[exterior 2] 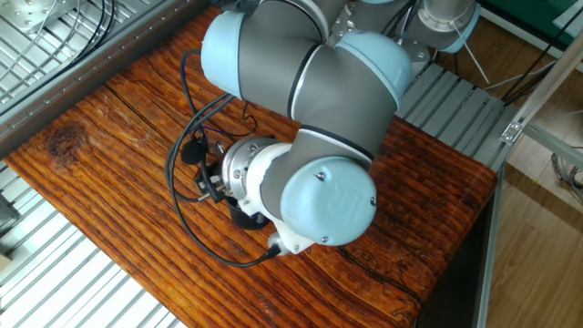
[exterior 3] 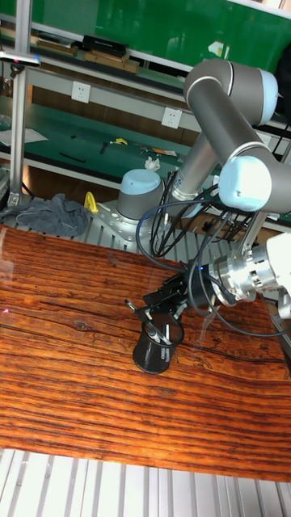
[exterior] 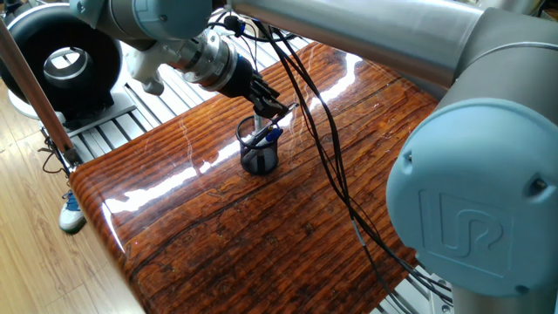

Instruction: Put the pen into the pen holder

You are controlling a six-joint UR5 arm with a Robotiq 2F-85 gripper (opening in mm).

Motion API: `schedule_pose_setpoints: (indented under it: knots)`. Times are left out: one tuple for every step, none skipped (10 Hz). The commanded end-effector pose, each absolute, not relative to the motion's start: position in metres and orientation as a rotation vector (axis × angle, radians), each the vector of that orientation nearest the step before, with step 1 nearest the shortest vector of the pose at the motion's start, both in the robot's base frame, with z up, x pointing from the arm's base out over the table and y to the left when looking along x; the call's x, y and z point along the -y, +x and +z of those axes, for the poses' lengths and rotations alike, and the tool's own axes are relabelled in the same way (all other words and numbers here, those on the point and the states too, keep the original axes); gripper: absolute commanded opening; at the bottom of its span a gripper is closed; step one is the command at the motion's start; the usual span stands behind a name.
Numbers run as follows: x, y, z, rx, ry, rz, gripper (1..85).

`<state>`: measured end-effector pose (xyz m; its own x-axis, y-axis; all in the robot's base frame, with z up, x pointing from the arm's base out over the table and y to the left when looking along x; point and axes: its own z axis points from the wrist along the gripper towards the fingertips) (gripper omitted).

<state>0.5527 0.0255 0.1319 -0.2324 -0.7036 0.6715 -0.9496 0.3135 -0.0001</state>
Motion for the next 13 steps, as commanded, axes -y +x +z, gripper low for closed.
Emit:
schedule_pose_setpoints:
  knots:
    - [-0.03,0.55,0.128,2.033,1.45,0.531,43.7]
    - [-0.033,0.549,0.127,2.053,1.442,0.523,43.3]
    - [-0.036,0.548,0.126,2.082,1.435,0.512,40.7]
    - [-0.038,0.55,0.128,2.104,1.433,0.501,38.3]
    - [-0.039,0.551,0.132,2.108,1.436,0.486,34.7]
    - [-0.039,0.553,0.137,2.107,1.438,0.473,27.3]
    - [-0.038,0.554,0.142,2.11,1.443,0.464,14.7]
    - [-0.038,0.559,0.144,2.121,1.463,0.462,1.7]
    - [-0.038,0.561,0.144,2.142,1.463,0.447,1.3]
    - [-0.038,0.566,0.144,2.161,1.475,0.439,1.3]
    - [-0.038,0.568,0.143,2.179,1.478,0.426,1.3]
    - [-0.039,0.568,0.143,2.188,1.48,0.408,1.3]
    - [-0.035,0.569,0.144,2.17,1.501,0.409,1.3]
